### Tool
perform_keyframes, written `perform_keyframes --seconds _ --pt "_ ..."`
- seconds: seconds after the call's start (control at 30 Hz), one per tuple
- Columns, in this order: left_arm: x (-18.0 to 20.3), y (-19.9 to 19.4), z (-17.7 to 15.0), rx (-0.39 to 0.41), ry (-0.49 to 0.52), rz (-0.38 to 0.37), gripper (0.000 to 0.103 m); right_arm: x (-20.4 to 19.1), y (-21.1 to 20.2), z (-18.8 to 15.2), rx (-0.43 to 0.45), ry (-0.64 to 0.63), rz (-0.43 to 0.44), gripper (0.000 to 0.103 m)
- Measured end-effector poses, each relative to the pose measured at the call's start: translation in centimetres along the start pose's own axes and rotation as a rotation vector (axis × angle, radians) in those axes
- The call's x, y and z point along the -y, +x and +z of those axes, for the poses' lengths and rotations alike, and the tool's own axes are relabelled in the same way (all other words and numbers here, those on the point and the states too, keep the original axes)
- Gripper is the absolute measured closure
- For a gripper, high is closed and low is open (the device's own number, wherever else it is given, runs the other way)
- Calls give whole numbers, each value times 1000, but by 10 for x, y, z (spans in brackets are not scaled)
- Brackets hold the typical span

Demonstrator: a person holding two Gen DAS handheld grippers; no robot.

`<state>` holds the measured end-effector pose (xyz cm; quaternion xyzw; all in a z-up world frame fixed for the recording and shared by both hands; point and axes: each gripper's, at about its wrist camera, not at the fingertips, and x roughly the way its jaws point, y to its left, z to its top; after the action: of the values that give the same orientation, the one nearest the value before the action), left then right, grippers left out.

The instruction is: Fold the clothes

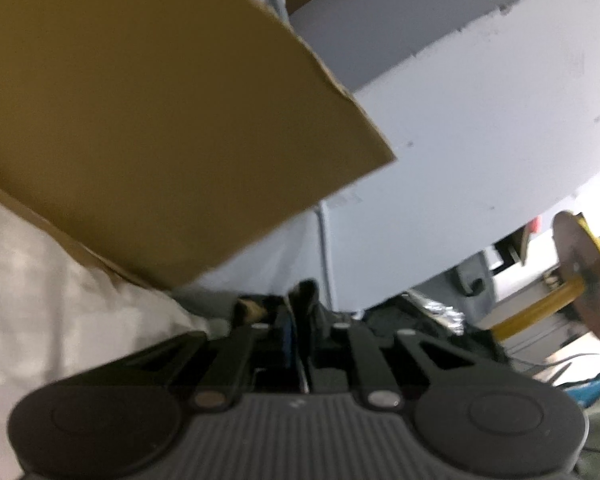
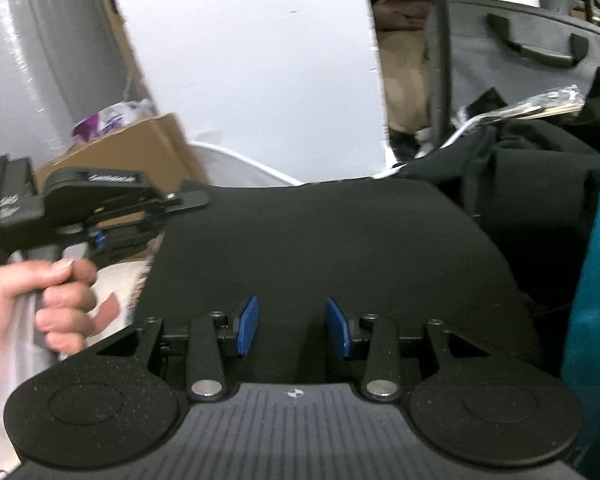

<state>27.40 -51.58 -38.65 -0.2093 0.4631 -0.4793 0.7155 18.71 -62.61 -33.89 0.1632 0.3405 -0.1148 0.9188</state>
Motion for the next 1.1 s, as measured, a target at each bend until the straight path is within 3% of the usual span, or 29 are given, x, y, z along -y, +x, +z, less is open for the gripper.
perform_keyframes --seconds 0.07,0.27,0.43,0.77,0.9,1.0,1.1 --pt "3 -6 2 13 24 29 86 -3 5 -3 -10 -8 6 57" --pt "29 -29 -4 23 123 34 83 -4 2 -5 -14 7 -1 57" --pt "64 -40 -28 -30 224 -6 74 1 -9 -7 7 -3 -32 57" --pt "104 -42 -77 -142 451 -9 74 22 -16 -15 15 20 -89 57" --pt "96 -33 -85 -182 486 62 85 29 -15 -19 11 24 -113 57" --pt "87 -27 -90 -207 501 116 101 33 -15 -22 7 25 -132 57" --pt "79 -20 -91 -215 505 130 100 40 -13 -28 -5 13 -173 57"
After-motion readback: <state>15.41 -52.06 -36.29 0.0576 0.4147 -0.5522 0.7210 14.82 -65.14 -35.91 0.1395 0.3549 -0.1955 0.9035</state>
